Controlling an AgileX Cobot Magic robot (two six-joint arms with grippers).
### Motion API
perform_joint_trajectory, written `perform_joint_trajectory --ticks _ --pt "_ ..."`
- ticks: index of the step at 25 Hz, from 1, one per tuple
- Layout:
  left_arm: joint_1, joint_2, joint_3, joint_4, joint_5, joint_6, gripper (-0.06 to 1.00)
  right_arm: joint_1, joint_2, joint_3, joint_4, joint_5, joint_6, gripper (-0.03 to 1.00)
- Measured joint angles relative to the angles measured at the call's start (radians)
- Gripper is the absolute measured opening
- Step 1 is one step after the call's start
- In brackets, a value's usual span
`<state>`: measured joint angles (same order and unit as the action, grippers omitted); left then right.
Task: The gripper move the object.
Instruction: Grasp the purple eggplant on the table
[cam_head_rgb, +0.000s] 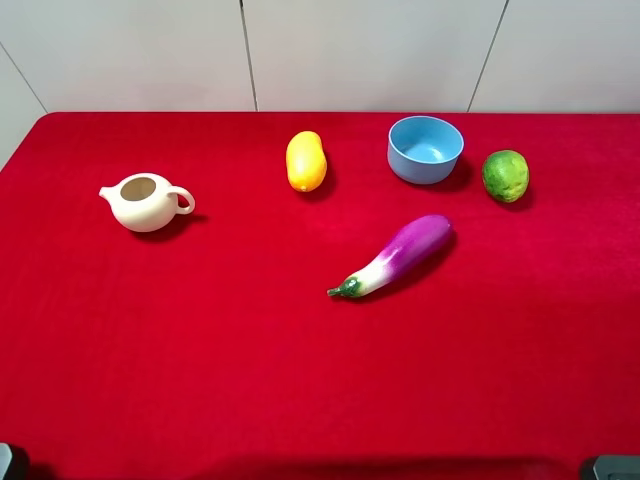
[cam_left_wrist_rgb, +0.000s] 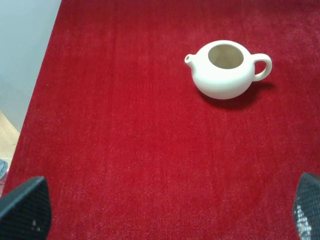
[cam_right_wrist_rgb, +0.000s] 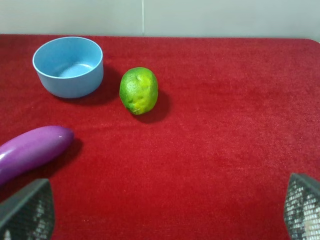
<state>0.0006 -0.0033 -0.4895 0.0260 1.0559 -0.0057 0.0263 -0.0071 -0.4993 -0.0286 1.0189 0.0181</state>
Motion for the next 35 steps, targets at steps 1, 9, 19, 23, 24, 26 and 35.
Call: perform_joint_trajectory --ticks 1,9,19,23,24,26,35 --pt "0.0 0.0 0.0 0.0 0.0 0.0 0.96 0.0 0.0 0.0 0.0 0.0 0.0 0.69" --pt "0.0 0.0 0.0 0.0 0.0 0.0 0.96 0.0 0.0 0.0 0.0 0.0 0.0 0.69" --pt "0.0 0.0 0.0 0.0 0.0 0.0 0.96 0.0 0.0 0.0 0.0 0.0 0.0 0.69" --pt "0.0 0.0 0.0 0.0 0.0 0.0 0.96 0.0 0.0 0.0 0.0 0.0 0.0 0.69" --pt "0.0 0.0 -0.002 0.0 0.002 0.0 0.96 0.0 0.0 0.0 0.0 0.0 0.0 0.69" --pt "0.0 0.024 -0.017 0.0 0.02 0.0 0.96 0.0 0.0 0.0 0.0 0.0 0.0 0.69" --pt "0.002 0.323 -0.166 -0.011 0.038 0.016 0.95 0.0 0.0 0.0 0.0 0.0 0.0 0.69"
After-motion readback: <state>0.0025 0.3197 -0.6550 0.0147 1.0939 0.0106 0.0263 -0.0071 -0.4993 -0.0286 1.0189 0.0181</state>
